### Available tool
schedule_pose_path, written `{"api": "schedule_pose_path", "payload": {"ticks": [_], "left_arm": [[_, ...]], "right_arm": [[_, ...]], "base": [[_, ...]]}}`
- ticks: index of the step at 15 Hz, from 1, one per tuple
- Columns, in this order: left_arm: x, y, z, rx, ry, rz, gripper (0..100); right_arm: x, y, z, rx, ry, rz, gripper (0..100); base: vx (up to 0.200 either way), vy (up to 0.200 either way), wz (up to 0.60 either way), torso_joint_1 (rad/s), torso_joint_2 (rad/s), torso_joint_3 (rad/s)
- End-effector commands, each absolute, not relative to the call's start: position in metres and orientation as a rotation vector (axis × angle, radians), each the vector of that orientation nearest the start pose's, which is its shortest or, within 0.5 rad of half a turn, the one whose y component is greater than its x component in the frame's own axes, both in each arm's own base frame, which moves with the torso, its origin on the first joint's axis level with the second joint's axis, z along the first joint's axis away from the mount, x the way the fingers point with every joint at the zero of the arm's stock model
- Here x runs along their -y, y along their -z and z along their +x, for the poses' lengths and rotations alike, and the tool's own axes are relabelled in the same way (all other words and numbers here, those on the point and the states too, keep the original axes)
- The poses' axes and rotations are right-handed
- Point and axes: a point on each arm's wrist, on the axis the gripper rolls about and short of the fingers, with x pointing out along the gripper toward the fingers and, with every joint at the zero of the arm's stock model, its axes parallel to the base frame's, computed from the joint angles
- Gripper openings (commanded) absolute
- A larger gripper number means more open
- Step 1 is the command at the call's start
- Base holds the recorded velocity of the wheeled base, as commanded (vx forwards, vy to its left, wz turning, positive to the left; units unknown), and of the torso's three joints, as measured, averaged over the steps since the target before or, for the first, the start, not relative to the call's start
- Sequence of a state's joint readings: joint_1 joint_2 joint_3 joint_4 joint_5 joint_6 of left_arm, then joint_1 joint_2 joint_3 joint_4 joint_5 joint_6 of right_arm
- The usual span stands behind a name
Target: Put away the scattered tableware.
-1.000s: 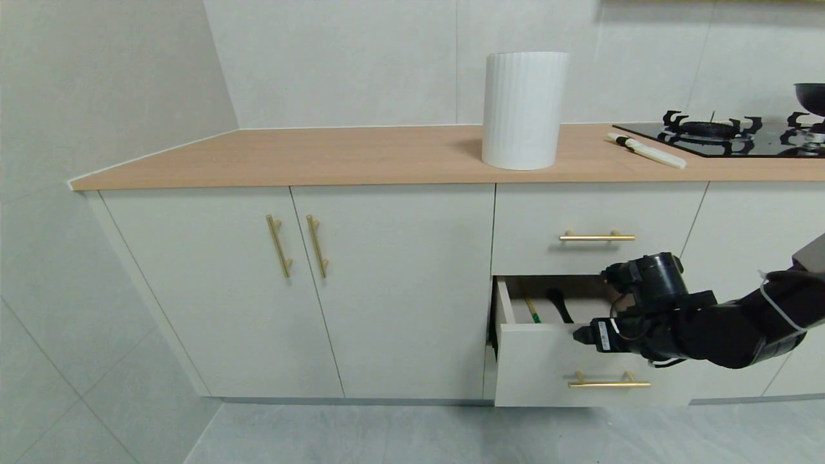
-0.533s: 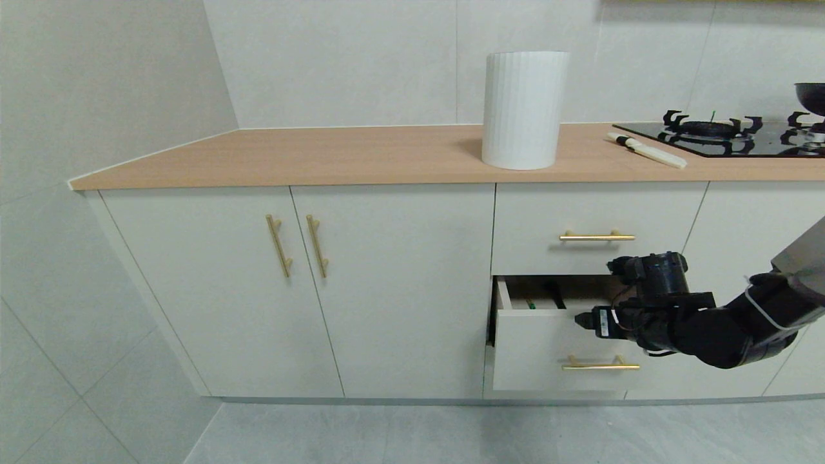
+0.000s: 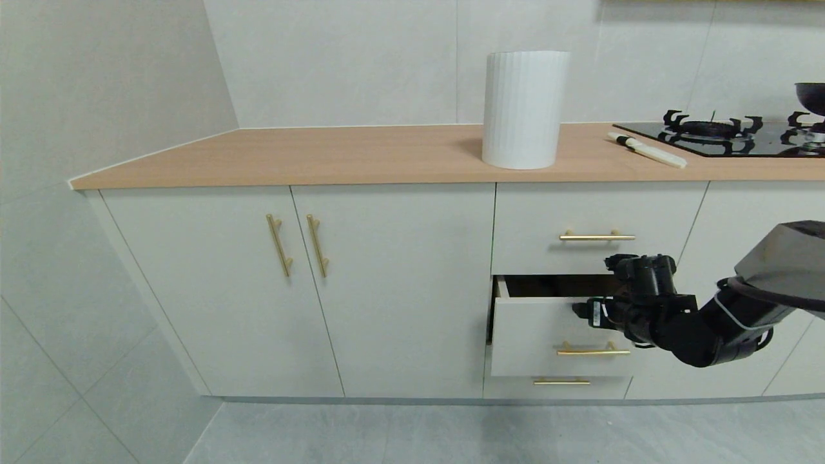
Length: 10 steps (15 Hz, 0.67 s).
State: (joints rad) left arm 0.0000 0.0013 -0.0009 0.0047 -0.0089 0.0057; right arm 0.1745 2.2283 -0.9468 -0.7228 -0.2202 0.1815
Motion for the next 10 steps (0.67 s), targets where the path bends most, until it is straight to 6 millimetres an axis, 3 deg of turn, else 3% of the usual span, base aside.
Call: {"api": "schedule_pose_path", "payload": {"ticks": [1, 5, 10], "left_arm": [[0.0, -0.075, -0.023, -0.005, 0.009, 0.006, 100], [0.0, -0.075, -0.023, -0.006, 0.009, 0.006, 100], [0.0, -0.075, -0.023, -0.006, 0.009, 0.006, 100]], "right_arm": [[-0.063, -0.022, 0.393, -0.549, 0.102, 0.075, 100], [-0.061, -0.009, 0.41, -0.495, 0.161, 0.114, 100], [-0.052, -0.008, 0.43, -0.439, 0.219, 0.201, 100]], "base": [[0.0, 0.0, 0.0, 0.0, 0.0, 0.0], [0.0, 0.0, 0.0, 0.0, 0.0, 0.0], [0.0, 0.0, 0.0, 0.0, 0.0, 0.0]]}}
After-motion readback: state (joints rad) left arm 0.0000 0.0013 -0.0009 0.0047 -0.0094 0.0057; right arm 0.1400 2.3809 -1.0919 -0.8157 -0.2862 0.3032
